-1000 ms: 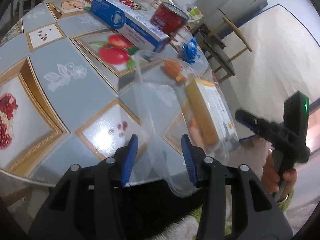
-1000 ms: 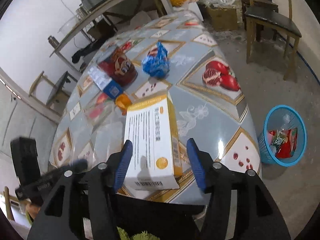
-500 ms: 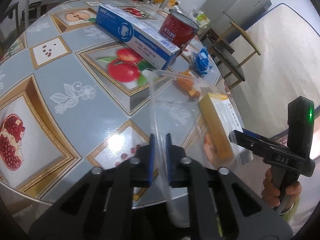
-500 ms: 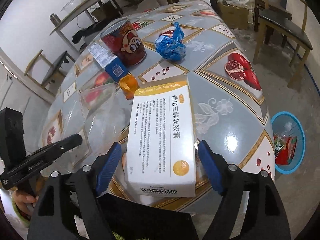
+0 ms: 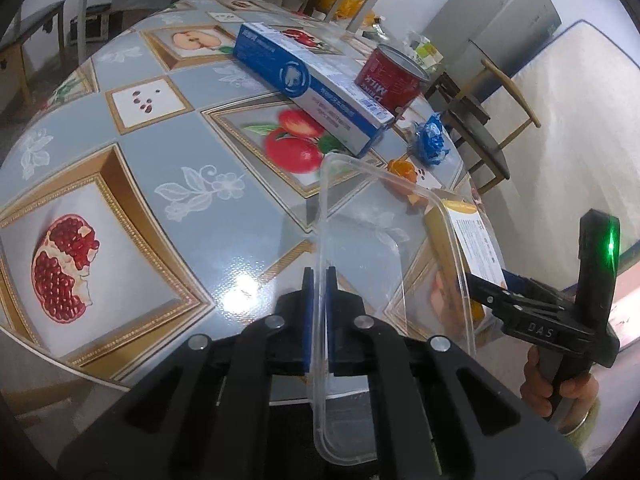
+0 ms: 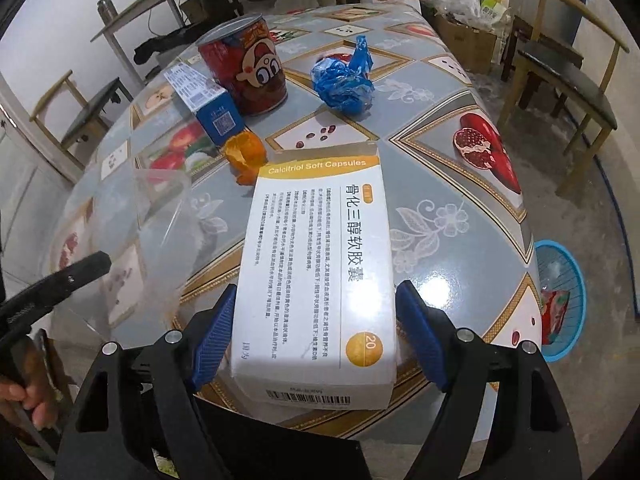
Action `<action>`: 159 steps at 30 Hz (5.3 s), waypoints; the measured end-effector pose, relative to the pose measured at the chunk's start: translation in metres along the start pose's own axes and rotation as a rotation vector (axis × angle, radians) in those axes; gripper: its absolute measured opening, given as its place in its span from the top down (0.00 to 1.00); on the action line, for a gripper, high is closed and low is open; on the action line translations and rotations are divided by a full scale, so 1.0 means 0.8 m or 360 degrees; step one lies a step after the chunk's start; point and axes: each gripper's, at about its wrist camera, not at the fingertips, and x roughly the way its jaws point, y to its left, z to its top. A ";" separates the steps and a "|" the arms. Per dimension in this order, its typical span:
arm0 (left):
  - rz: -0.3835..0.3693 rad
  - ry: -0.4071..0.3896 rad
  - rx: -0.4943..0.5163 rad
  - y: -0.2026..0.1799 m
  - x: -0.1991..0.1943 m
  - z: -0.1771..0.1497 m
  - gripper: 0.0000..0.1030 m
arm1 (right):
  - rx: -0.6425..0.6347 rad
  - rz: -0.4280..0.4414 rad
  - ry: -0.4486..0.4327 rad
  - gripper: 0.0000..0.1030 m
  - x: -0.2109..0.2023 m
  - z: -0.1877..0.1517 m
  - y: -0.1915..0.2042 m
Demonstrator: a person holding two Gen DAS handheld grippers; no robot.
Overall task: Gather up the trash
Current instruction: 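Lift the container with the left tool while the right tool lifts the box, then carry both items over the blue wastebasket and open both tools, then move both tools back over the table toward the remaining items, then grasp the orange peel with the left tool while the right tool grasps the crumpled blue bag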
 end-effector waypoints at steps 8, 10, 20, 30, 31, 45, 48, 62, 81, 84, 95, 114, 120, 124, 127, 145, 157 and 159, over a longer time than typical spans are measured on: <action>0.0075 0.0058 0.0060 -0.007 0.013 -0.004 0.94 | -0.0030 -0.0083 -0.0036 0.26 -0.002 -0.002 0.004; 0.0084 0.0060 0.0061 -0.007 0.014 -0.005 0.94 | -0.0021 -0.0082 -0.0042 0.29 -0.002 -0.002 0.003; 0.0100 0.0010 0.0071 -0.008 0.010 -0.005 0.98 | 0.0030 -0.0100 -0.0096 0.33 -0.008 -0.005 -0.006; 0.0072 -0.0035 0.0055 -0.008 0.001 -0.004 0.98 | 0.0064 -0.0103 -0.0165 0.34 -0.025 -0.004 -0.015; 0.0068 -0.0041 0.0056 -0.010 0.000 -0.003 0.98 | 0.0069 -0.0100 -0.0173 0.34 -0.027 -0.004 -0.016; 0.0045 -0.0086 0.0150 -0.046 -0.013 0.001 0.98 | 0.0182 -0.0058 -0.0306 0.34 -0.068 -0.016 -0.050; 0.0014 -0.0091 0.0203 -0.066 -0.012 0.008 0.98 | 0.0257 -0.0064 -0.0370 0.34 -0.088 -0.022 -0.073; -0.0300 -0.0002 0.0609 -0.258 0.047 0.060 0.98 | 0.0907 -0.0336 -0.0607 0.34 -0.187 -0.109 -0.278; -0.0266 0.0548 0.0799 -0.495 0.299 0.050 0.95 | 0.1623 0.0017 -0.0415 0.31 -0.041 -0.189 -0.517; -0.0271 0.0607 0.0785 -0.513 0.337 0.042 0.50 | 0.1704 0.0032 -0.0427 0.25 0.010 -0.195 -0.558; -0.0248 0.0604 0.0805 -0.494 0.322 0.033 0.43 | 0.1877 -0.0002 -0.0212 0.25 0.083 -0.267 -0.558; -0.0423 0.0255 0.0714 -0.357 0.115 0.050 0.29 | 0.1441 0.0039 -0.0535 0.21 -0.096 -0.198 -0.424; -0.0334 -0.0013 0.0557 -0.248 0.036 0.061 0.26 | 0.1184 0.0131 -0.0609 0.19 -0.132 -0.136 -0.355; -0.0266 -0.0139 0.0407 -0.178 0.006 0.060 0.25 | 0.0959 0.0216 -0.0571 0.19 -0.128 -0.087 -0.297; -0.0237 -0.0203 0.0291 -0.134 -0.006 0.061 0.25 | 0.0787 0.0285 -0.0520 0.19 -0.116 -0.053 -0.249; -0.0092 -0.0157 0.0497 -0.115 0.058 0.065 0.40 | 0.0406 0.0484 -0.0284 0.19 -0.038 0.049 -0.098; 0.0060 -0.0038 0.0534 -0.137 0.113 0.078 0.58 | 0.0339 0.0460 -0.0276 0.22 0.013 0.136 -0.092; 0.0125 -0.0040 0.0544 -0.138 0.120 0.078 0.61 | 0.0339 0.0465 -0.0267 0.23 0.024 0.151 -0.091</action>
